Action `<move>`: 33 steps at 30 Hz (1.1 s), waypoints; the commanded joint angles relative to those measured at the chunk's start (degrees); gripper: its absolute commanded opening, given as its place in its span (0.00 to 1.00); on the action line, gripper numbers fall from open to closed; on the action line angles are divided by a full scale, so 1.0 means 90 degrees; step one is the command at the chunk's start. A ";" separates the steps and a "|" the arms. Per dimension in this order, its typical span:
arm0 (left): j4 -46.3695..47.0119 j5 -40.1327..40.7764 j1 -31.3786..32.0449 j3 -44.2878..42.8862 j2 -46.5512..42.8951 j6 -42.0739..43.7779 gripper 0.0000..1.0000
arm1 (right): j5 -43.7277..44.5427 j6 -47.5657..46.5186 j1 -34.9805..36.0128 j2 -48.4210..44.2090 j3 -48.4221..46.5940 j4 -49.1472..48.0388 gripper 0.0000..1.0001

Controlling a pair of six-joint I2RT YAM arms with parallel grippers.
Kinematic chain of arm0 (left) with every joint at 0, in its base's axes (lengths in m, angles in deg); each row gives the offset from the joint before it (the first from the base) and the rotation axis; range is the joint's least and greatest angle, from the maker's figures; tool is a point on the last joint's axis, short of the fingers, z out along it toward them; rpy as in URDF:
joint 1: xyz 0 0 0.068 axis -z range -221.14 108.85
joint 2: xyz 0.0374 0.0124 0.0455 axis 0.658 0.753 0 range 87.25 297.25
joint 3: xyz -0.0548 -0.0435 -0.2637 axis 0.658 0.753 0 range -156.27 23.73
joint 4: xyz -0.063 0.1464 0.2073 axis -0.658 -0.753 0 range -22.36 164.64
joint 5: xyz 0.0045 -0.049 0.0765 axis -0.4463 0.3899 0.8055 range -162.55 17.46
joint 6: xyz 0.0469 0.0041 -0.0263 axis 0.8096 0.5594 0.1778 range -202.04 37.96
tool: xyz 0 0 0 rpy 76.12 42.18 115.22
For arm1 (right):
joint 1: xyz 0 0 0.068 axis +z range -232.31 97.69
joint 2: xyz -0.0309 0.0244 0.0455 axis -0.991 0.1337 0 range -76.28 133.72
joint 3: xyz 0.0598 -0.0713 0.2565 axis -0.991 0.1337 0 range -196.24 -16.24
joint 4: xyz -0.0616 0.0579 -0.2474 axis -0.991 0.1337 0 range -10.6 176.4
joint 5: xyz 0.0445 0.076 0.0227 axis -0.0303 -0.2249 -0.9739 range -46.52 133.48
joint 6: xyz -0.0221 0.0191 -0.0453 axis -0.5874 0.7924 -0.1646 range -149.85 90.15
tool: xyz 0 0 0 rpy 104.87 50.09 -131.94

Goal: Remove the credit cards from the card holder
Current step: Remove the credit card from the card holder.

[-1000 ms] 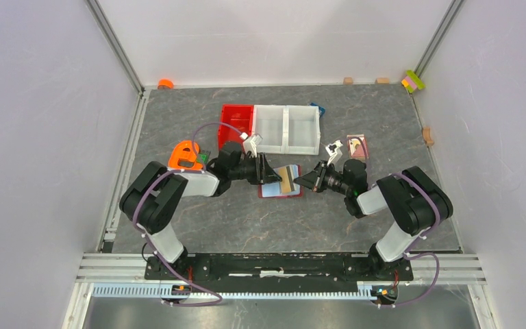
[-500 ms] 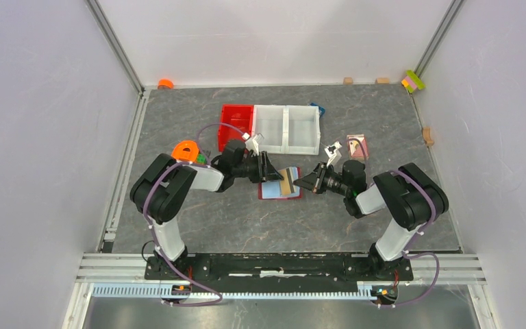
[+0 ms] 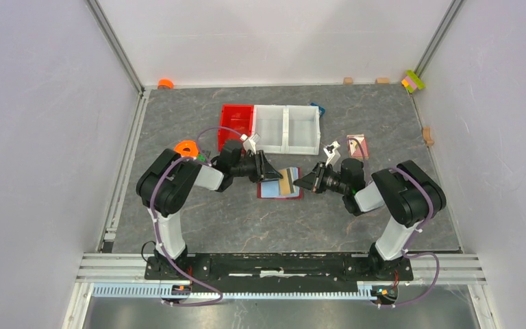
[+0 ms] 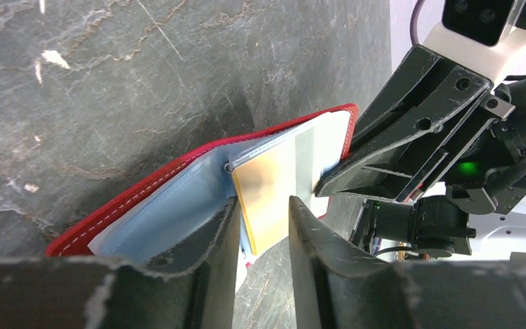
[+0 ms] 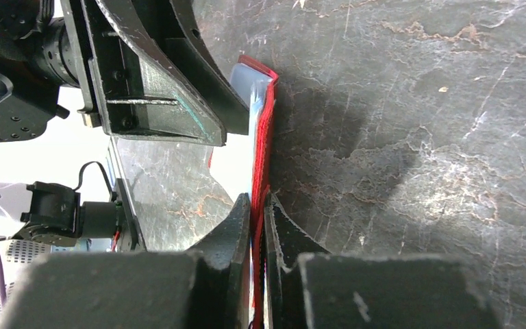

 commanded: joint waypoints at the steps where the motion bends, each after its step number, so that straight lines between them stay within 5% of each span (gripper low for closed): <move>1: 0.0684 -0.0447 0.0024 -0.0078 -0.0003 -0.0333 0.32 | -0.0025 -0.0306 0.0042 0.0125 -0.0298 0.0480 0.13; 4: 0.0740 -0.0476 -0.0003 -0.0069 0.0007 -0.0362 0.21 | -0.0007 -0.0320 0.0045 0.0151 -0.0322 0.0539 0.13; 16: 0.1071 -0.0646 -0.0091 -0.0014 0.0104 -0.0579 0.02 | -0.0004 -0.0358 0.0045 0.0132 -0.0354 0.0640 0.03; 33: -0.0181 -0.0506 -0.0182 -0.0313 0.0290 -0.0094 0.03 | 0.0040 -0.0528 0.0044 0.0189 -0.0478 0.0973 0.01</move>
